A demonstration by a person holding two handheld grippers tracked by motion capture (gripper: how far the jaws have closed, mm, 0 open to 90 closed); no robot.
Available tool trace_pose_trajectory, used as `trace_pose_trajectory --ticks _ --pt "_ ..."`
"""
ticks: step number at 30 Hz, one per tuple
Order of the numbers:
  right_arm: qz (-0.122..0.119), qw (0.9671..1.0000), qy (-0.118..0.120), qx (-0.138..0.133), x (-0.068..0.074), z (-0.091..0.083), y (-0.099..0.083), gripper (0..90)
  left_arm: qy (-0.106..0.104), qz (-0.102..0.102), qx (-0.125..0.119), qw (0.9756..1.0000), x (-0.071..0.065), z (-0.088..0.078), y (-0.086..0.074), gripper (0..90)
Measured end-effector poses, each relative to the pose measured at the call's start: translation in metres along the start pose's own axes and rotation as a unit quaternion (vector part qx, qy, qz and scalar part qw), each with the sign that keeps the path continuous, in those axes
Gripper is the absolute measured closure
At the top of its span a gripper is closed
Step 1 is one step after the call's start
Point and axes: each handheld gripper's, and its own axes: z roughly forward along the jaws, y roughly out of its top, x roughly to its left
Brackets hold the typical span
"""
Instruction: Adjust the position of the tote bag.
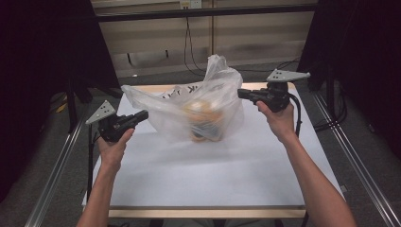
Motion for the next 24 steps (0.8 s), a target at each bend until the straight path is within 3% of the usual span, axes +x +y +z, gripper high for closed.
trace_pose_trajectory --ticks 1,9,12,20,22,24 --pt "0.002 1.0 -0.002 -0.003 -0.002 -0.003 0.0 90.0 0.005 0.007 0.0 1.0 -0.001 0.001 0.002 90.0" --pt "0.005 1.0 -0.001 -0.005 -0.007 -0.016 0.003 90.0 -0.018 0.015 -0.004 0.9997 -0.013 0.008 0.011 90.0" --pt "0.012 0.9999 -0.004 -0.003 -0.009 -0.012 0.002 80.1 -0.026 0.026 -0.003 0.9993 -0.018 0.008 0.012 90.0" --pt "0.008 0.9995 0.012 0.028 -0.006 0.021 0.015 60.7 -0.029 0.039 0.006 0.9988 -0.024 0.009 0.013 90.0" --pt "0.008 0.9987 0.014 0.048 -0.006 0.034 0.018 54.3 -0.039 0.047 0.007 0.9981 -0.025 0.01 0.012 90.0" --pt "0.005 0.998 0.014 0.061 -0.005 0.046 0.018 53.7 -0.04 0.048 0.01 0.998 -0.025 0.009 0.012 90.0"
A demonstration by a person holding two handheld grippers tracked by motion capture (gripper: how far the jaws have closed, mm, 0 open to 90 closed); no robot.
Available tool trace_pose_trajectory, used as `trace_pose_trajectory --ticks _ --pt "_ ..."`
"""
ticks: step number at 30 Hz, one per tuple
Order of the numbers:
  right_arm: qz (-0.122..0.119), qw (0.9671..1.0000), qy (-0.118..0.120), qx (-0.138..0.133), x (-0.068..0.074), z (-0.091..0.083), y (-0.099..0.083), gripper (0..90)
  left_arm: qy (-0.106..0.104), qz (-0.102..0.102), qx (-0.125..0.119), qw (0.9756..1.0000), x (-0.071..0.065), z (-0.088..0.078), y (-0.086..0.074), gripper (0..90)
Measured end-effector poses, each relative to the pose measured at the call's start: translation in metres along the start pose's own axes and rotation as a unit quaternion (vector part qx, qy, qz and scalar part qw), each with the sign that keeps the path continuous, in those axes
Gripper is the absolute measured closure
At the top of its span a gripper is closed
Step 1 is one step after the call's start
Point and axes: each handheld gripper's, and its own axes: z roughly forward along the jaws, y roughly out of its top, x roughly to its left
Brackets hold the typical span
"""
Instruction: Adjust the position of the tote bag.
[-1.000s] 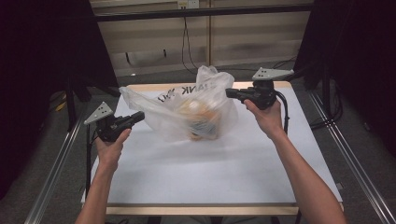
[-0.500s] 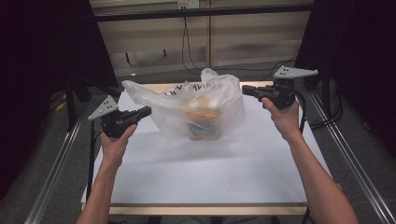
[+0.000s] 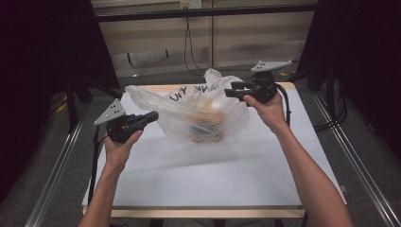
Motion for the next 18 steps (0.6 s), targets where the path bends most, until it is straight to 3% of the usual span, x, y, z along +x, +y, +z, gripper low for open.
trace_pose_trajectory --ticks 1,2,9,14,18 --pt "-0.003 1.0 0.0 0.006 0.0 0.006 0.0 51.7 0.009 0.0 0.004 1.0 0.0 -0.001 -0.001 90.0" --pt "-0.004 0.9999 -0.006 0.013 0.0 0.011 0.0 48.6 0.002 0.0 0.001 1.0 0.001 -0.001 -0.002 90.0" --pt "0.013 0.9995 0.001 0.029 -0.006 0.033 -0.007 35.3 0.006 -0.009 0.006 0.9999 0.007 -0.002 -0.008 90.0" --pt "0.01 0.9989 0.011 0.044 -0.002 0.037 -0.01 35.8 0.007 -0.01 0.007 0.9999 0.006 -0.001 -0.008 90.0" --pt "0.006 0.998 0.017 0.061 0.002 0.042 -0.014 45.6 0.007 -0.009 0.008 0.9999 0.006 0.0 -0.008 90.0"
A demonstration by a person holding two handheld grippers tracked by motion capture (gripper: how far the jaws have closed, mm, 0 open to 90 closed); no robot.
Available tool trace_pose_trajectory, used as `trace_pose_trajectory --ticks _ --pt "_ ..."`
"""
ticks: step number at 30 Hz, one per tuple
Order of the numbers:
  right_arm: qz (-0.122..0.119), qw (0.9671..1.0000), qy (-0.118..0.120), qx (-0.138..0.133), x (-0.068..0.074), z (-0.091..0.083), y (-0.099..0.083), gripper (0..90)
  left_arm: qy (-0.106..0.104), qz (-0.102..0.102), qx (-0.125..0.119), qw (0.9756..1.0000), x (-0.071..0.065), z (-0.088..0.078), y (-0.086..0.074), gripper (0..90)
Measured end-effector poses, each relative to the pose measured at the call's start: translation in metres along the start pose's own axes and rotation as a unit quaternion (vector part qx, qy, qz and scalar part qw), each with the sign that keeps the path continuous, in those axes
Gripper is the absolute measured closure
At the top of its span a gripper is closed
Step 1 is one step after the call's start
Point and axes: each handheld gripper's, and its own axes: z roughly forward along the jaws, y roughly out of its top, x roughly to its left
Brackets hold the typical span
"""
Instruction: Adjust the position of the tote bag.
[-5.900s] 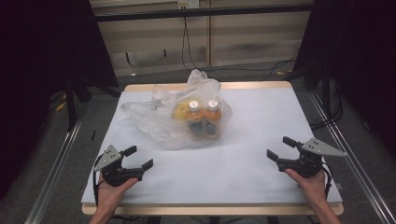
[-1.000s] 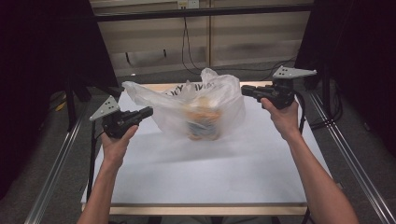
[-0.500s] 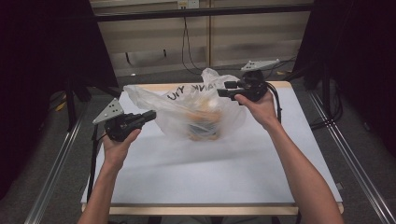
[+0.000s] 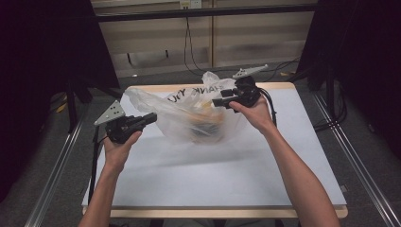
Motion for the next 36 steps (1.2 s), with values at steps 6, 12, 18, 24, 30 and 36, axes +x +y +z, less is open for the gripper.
trace_pose_trajectory --ticks 6,12,18,24,30,36 --pt "-0.001 0.9999 0.008 -0.009 0.0 0.0 0.0 69.5 -0.001 -0.001 -0.001 1.0 0.001 0.0 0.0 90.0" --pt "-0.01 0.9997 0.024 -0.002 0.005 0.004 0.005 89.4 0.003 -0.001 0.002 1.0 0.002 -0.001 0.0 90.0" --pt "-0.014 0.9998 0.011 -0.001 0.007 0.005 0.005 66.2 0.007 0.0 0.002 1.0 0.002 -0.002 0.0 90.0" --pt "-0.018 0.9998 -0.009 0.004 0.007 0.003 0.006 37.1 0.003 -0.003 0.0 1.0 0.002 -0.002 0.0 90.0" --pt "0.024 0.9995 -0.019 0.009 -0.005 0.006 0.002 22.2 -0.003 -0.002 -0.003 1.0 0.002 -0.001 0.0 90.0" --pt "0.032 0.9987 0.013 0.038 -0.001 0.017 0.0 26.6 0.001 0.0 0.004 1.0 0.003 -0.001 -0.001 90.0"
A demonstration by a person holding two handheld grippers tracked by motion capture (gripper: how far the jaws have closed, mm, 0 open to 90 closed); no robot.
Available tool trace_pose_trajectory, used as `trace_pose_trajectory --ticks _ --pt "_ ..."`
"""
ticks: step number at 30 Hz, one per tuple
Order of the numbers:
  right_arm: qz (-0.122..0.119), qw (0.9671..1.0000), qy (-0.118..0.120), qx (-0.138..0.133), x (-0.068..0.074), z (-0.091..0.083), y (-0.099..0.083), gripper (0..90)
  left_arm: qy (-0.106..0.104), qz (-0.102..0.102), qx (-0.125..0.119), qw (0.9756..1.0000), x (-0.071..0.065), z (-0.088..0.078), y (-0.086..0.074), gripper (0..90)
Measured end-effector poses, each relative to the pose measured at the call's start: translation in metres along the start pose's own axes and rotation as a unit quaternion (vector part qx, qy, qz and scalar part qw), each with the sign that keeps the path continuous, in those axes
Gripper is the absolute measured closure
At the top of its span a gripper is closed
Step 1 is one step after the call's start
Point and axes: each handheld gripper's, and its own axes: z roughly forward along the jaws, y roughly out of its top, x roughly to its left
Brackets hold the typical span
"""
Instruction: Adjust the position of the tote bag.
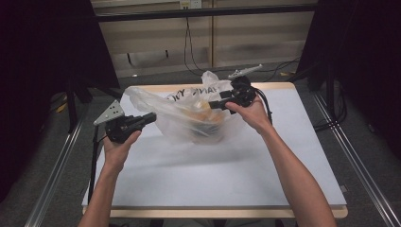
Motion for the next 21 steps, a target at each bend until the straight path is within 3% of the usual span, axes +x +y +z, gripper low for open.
trace_pose_trajectory --ticks 2,3,7,10,14,17,19,21 --pt "-0.005 0.9999 0.002 0.012 0.001 0.003 -0.001 31.2 0.003 0.001 0.001 1.0 0.0 0.0 0.0 90.0" --pt "-0.021 0.9998 0.002 0.006 0.006 0.005 -0.001 43.1 0.001 -0.001 -0.002 1.0 0.0 -0.001 0.0 90.0" --pt "-0.029 0.9994 0.018 0.008 0.011 0.008 0.002 59.5 0.002 -0.005 -0.003 1.0 0.002 -0.003 -0.001 90.0" --pt "-0.044 0.999 0.008 0.003 0.016 0.008 0.004 61.2 0.005 -0.006 -0.004 1.0 0.003 -0.003 -0.002 90.0" --pt "-0.046 0.9989 0.005 -0.004 0.017 0.006 0.005 62.6 0.009 -0.002 -0.003 1.0 0.002 -0.004 -0.001 90.0" --pt "-0.039 0.999 0.006 -0.019 0.016 0.003 0.006 70.8 0.006 -0.004 -0.004 1.0 0.003 -0.004 -0.001 90.0" --pt "-0.043 0.9988 0.003 -0.025 0.016 0.002 0.007 83.5 0.007 -0.004 -0.006 0.9999 0.002 -0.004 -0.001 90.0" --pt "-0.041 0.9986 0.012 -0.03 0.016 0.001 0.008 89.8 0.003 -0.003 -0.008 1.0 0.003 -0.004 -0.001 90.0"
